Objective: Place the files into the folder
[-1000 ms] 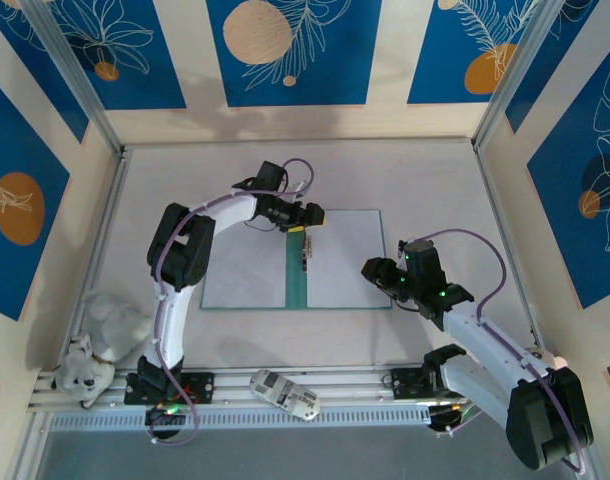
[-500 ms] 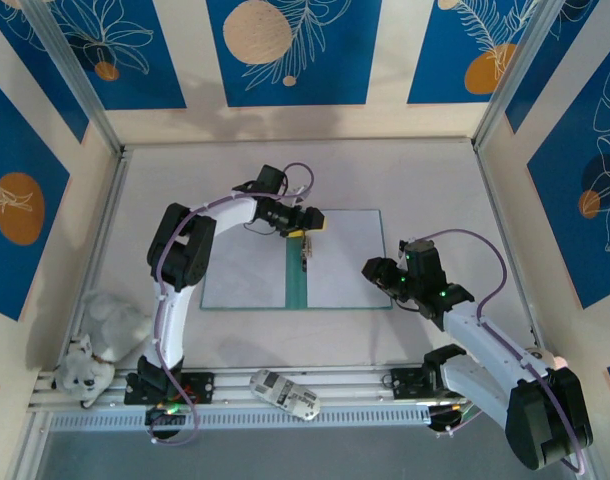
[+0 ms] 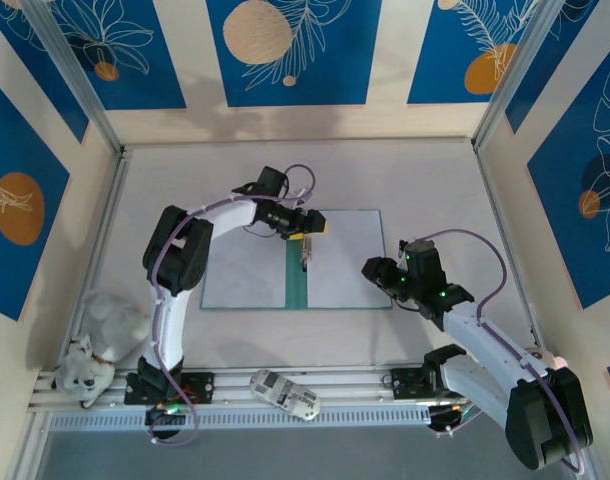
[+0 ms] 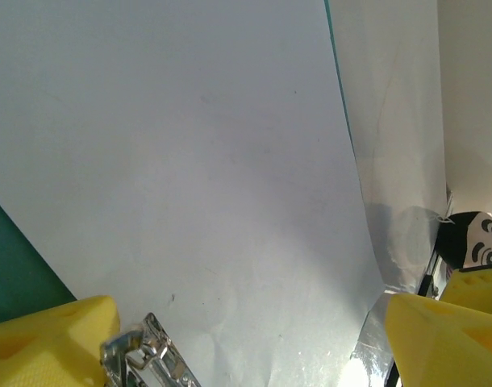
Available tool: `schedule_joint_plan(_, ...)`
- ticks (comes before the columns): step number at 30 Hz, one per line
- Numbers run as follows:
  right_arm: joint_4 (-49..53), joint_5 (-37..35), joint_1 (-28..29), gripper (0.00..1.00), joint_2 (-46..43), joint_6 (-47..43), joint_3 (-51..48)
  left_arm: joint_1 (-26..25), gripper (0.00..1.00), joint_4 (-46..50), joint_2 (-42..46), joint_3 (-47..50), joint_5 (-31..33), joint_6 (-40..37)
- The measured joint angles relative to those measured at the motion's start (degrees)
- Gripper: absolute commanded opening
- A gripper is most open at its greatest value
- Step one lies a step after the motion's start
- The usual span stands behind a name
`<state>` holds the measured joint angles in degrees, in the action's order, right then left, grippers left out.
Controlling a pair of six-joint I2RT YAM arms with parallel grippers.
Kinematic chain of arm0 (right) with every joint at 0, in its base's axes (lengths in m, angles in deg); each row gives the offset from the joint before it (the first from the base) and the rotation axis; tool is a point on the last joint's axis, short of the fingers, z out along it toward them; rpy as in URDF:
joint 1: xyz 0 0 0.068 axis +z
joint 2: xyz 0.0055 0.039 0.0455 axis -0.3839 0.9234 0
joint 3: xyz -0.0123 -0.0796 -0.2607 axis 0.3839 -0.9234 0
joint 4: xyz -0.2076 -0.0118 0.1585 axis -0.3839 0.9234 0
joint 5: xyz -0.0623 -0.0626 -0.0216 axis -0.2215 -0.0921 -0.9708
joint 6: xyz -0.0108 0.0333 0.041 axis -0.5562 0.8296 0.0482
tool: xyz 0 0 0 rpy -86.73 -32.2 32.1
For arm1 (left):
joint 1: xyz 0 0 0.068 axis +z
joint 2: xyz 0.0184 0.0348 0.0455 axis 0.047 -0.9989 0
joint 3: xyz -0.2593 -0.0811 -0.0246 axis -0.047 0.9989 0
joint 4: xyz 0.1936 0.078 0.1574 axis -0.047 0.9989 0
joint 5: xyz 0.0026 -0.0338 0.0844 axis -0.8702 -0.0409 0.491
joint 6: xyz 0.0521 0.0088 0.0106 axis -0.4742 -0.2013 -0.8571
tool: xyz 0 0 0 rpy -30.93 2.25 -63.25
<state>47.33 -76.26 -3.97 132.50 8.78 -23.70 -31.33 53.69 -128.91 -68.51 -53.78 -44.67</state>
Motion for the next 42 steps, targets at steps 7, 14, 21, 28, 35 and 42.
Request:
schedule_joint_plan(7, 0.0, 0.0, 0.0, 0.47, 0.0, 0.2, 0.0, -0.3, 0.86, 0.0, 1.9, 2.0, 0.0, 0.0)
schedule_joint_plan(14, 0.0, 0.0, 0.0, 0.47, 0.0, 0.2, 0.0, -1.4, 0.86, -1.3, 5.0, 5.6, 0.0, 0.2)
schedule_joint_plan(21, 0.0, 0.0, 0.0, 0.47, -0.1, 0.2, -0.1, -3.2, 0.86, -2.6, 8.0, 9.1, -0.4, 0.7)
schedule_joint_plan(28, -0.2, 0.0, -0.1, 0.47, -0.5, 0.4, -1.0, -3.6, 0.88, -2.0, 12.5, 11.1, 0.7, 1.2)
schedule_joint_plan(35, 0.1, 0.0, -0.1, 0.48, -0.5, 0.4, -1.0, -3.0, 0.9, -0.3, 21.0, 11.4, 5.5, 2.3)
schedule_joint_plan(42, 3.1, -0.4, -0.1, 0.48, -0.2, 0.3, 0.2, 1.8, 0.9, 1.0, 30.4, 17.4, 13.2, 5.3)
